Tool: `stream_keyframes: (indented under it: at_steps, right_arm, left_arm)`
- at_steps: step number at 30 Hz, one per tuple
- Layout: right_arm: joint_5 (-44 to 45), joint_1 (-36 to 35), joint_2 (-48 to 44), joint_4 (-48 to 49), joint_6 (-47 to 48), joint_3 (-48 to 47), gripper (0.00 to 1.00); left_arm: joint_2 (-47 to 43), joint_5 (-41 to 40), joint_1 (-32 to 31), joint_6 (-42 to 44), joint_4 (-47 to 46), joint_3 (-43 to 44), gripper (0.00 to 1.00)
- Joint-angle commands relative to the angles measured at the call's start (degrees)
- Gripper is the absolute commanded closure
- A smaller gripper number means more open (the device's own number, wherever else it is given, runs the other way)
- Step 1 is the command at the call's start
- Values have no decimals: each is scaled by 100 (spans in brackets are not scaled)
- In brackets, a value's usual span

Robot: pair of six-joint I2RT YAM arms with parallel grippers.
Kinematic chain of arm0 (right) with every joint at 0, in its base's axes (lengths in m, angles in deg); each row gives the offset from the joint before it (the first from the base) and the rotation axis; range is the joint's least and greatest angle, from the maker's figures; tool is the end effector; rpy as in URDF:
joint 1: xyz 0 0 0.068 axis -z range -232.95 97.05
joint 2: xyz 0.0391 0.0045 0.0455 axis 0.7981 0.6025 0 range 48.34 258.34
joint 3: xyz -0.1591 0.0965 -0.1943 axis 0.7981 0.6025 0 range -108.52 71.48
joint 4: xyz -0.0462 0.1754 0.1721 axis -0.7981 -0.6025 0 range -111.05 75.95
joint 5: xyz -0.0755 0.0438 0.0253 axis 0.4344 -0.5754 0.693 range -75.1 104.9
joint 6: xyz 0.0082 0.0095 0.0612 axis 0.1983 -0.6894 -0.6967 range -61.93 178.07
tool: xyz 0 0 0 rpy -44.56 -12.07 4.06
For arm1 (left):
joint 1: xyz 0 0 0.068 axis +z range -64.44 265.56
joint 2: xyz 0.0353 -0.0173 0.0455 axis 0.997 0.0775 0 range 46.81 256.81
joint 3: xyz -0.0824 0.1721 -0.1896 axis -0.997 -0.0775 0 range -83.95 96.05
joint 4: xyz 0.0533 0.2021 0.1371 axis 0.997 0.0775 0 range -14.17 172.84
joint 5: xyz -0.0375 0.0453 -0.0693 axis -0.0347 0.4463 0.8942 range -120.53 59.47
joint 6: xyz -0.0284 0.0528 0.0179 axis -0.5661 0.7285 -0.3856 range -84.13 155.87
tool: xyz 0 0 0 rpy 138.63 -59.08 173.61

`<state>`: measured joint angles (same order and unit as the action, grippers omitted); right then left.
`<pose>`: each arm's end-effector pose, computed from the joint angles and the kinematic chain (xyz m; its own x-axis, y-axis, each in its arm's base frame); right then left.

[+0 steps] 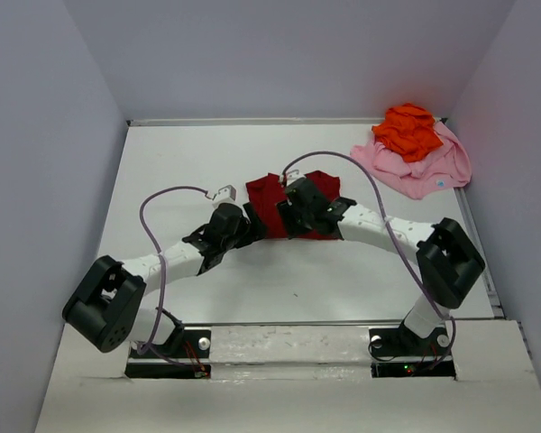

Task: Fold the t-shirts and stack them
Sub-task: Smooth out the square-folded T-shirt at the center of the board, then place the square-folded T-shirt at the corner of the board.

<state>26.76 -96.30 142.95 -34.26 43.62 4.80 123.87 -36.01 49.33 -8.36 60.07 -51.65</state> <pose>0.2649 0.2367 0.2269 -0.6673 -0.2939 -0.6844 -0.4187 0.9080 0.0183 0.2248 -0.1591 0.1867 -0.6436 -0.3893 -0.6590 0.1006 0.8105 -0.5770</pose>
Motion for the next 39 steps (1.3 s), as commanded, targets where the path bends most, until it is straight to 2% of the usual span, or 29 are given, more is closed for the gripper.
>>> stream_keyframes:
  at_steps: [1,10,14,28,30,31,33,35,39]
  right_arm:
    - [1457,-392,233,-151,812,40,38]
    - [2346,-789,260,1606,2103,804,37]
    - [2129,-789,365,2326,2359,981,35]
    - [1004,-964,857,2126,2131,594,33]
    - [1011,-964,1015,2109,2131,577,35]
    - [1020,-964,1068,2091,2140,568,37]
    - [994,-964,1130,2056,2131,550,48]
    - [968,-964,1174,2047,2131,559,63]
    - [915,-964,1174,2047,2184,550,83]
  left_arm:
    - [-288,-68,98,72,65,146,21]
    - [-499,520,678,195,-75,-135,21]
    - [-455,767,784,230,-181,-258,20]
    - [-683,1057,1214,336,-146,-311,20]
    - [-657,1092,1267,345,-137,-277,20]
    - [-648,1110,1285,345,-146,-276,20]
    - [-622,1145,1311,318,-189,-285,20]
    - [-569,1172,1329,301,-225,-303,20]
    - [-429,1224,1364,266,-330,-381,20]
